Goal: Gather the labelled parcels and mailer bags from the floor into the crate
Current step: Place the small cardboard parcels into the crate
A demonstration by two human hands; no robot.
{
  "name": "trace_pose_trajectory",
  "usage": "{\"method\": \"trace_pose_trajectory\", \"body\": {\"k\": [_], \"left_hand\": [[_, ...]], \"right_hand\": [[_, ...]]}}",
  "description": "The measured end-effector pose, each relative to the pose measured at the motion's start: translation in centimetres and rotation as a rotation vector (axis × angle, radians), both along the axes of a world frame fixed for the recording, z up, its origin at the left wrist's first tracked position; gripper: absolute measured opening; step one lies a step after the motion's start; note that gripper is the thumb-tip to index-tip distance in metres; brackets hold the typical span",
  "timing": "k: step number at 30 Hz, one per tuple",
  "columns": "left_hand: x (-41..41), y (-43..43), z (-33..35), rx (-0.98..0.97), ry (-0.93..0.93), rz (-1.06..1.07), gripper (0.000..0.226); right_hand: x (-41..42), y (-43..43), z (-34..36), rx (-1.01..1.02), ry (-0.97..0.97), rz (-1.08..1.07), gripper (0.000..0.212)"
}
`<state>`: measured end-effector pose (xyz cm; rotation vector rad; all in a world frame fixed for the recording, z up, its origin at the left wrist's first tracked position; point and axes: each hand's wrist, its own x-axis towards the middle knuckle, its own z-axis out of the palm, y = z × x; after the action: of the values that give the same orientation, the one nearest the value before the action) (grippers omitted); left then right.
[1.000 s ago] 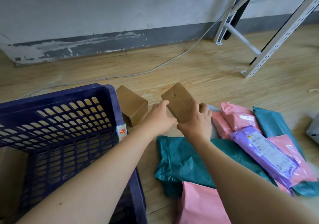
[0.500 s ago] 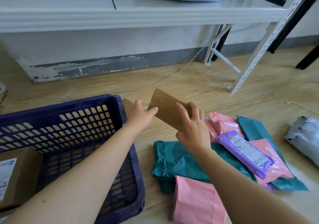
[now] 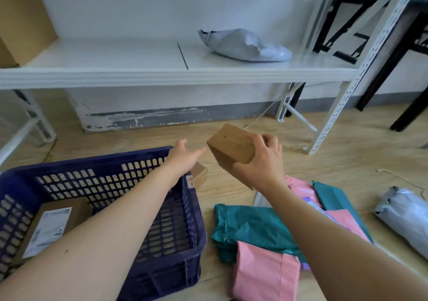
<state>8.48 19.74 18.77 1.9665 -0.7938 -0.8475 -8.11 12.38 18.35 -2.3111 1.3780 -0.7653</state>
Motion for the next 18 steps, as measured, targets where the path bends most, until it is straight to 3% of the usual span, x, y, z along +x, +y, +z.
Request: {"method": "trace_pose_trajectory", "body": {"k": [5,11,15,18], "left_hand": [[0.9,4.2,2.3,0.019,-0.048,-0.02,0.071],[3.3,9.4,2.7,0.08,-0.028,0.047,0.073],[5.3,12.2,2.8,0.094,0.054,0.092,0.076],[7.0,13.6,3.0,0.07,0.163,0.132,0.079]], "right_hand": [[1.8,3.3,3.4,0.231,-0.318,-0.06,0.057],[3.9,6.5,4.3,0.434,-0.539,-0.154,0.046],[5.7,7.7,4.0,0.752,-0.708,-0.19,0.043],[7.4,8.2,3.8,0.976,-0.701,-0.196,0.047]]}}
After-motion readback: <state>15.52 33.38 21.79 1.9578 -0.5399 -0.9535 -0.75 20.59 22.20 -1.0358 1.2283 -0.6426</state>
